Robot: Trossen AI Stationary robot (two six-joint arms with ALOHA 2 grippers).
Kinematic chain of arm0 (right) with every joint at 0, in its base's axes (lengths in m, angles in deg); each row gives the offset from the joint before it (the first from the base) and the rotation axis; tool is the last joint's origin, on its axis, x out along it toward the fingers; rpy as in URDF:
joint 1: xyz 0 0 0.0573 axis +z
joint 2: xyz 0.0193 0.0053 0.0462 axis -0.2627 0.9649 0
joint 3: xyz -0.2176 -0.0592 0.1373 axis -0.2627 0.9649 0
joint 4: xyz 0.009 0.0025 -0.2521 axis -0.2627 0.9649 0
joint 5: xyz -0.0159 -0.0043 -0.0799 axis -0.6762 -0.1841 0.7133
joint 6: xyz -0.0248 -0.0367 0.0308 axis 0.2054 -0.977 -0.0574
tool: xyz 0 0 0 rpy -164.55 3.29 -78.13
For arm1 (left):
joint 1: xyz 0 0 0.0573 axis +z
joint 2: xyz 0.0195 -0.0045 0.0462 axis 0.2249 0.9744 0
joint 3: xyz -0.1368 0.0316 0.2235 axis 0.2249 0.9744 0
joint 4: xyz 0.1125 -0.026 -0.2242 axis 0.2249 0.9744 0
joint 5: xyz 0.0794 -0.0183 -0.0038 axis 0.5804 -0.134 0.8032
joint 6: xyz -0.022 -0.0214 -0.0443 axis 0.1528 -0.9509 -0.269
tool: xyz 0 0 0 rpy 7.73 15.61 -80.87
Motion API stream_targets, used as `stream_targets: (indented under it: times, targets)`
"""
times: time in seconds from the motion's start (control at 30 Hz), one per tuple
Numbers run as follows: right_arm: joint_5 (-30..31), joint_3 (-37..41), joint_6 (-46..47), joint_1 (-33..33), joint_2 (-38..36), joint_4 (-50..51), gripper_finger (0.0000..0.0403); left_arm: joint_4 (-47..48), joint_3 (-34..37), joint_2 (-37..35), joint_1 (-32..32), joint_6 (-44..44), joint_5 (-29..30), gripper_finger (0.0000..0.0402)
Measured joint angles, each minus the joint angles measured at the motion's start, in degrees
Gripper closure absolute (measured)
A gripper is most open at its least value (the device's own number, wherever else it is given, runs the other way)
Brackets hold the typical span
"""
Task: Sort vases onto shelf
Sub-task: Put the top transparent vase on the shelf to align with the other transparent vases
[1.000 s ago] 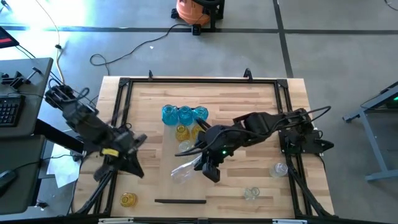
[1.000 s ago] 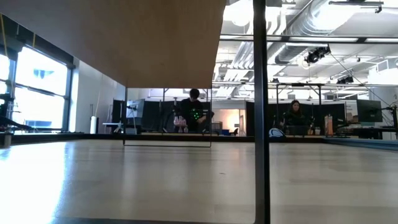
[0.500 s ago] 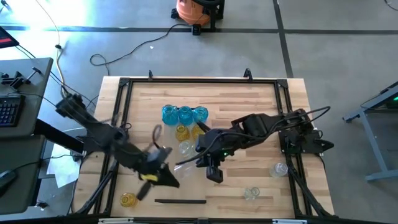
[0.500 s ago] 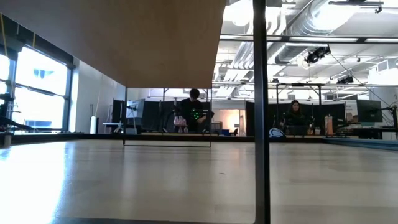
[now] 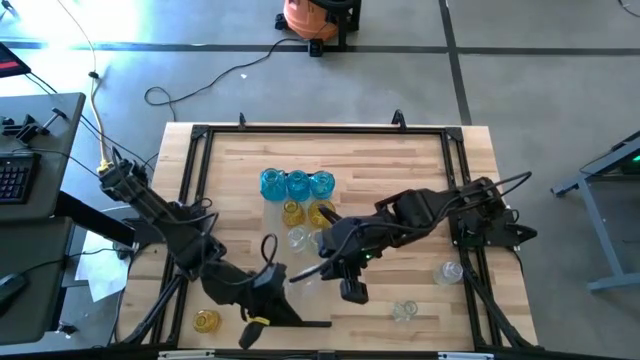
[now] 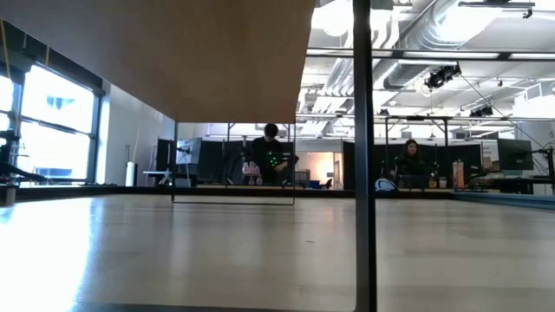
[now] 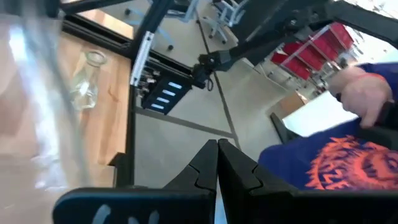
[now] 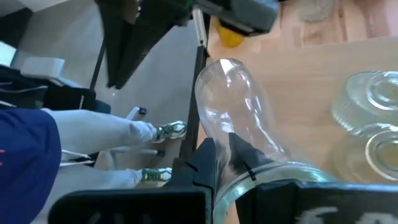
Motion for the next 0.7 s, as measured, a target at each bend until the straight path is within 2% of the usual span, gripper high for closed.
stream_targets:
  times: [0.27, 0.5, 0.7]
  targets:
    - [0.0, 0.0, 0.1, 1.7, 0.3, 0.8, 0.0396, 2.4, 0.0, 2.4, -1.1, -0.6, 6.1, 0.0402]
    - [1.9, 0.0, 0.2, 2.2, 0.3, 2.4, 0.0396, 14.8, 0.0, 2.2, -3.2, -6.5, 19.1, 0.0402]
    - [0.6, 0.0, 0.0, 2.1, 0.3, 4.8, 0.0395, 15.3, 0.0, 2.0, -3.5, -6.1, 22.8, 0.0402]
